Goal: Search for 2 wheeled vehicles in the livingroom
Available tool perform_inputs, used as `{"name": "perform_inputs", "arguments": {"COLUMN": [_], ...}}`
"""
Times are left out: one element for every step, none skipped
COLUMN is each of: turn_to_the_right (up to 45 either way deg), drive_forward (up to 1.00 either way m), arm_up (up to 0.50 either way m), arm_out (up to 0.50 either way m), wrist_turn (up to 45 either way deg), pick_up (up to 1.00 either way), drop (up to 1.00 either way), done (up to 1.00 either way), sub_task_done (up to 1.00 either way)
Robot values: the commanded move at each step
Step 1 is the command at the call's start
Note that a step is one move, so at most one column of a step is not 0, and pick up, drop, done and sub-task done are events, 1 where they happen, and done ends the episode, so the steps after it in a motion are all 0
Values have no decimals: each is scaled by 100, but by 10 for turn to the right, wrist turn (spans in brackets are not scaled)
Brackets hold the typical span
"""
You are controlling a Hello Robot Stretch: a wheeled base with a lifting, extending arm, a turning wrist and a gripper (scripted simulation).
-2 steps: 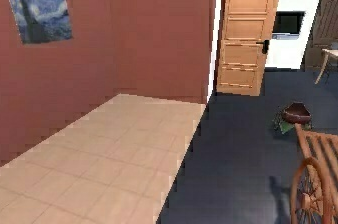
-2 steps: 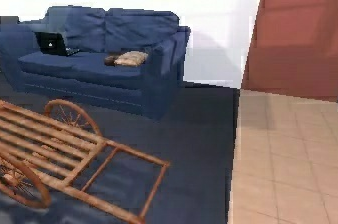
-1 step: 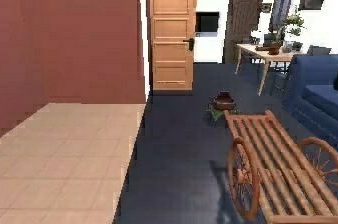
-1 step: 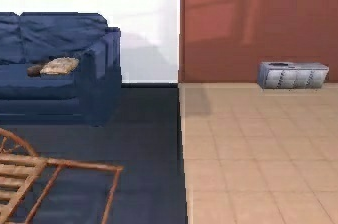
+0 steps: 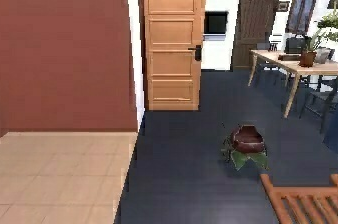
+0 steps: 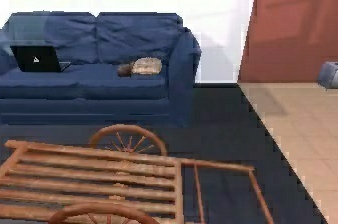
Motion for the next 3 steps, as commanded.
{"name": "perform_inputs", "arguments": {"turn_to_the_right": [0,360,0], "drive_forward": [95,0,0], "arm_up": [0,0,0], "arm_out": [0,0,0], "wrist_turn": [0,0,0], "pick_up": [0,0,0], "drop": [0,0,0], "done": [0,0,100], "sub_task_done": [0,0,0]}}
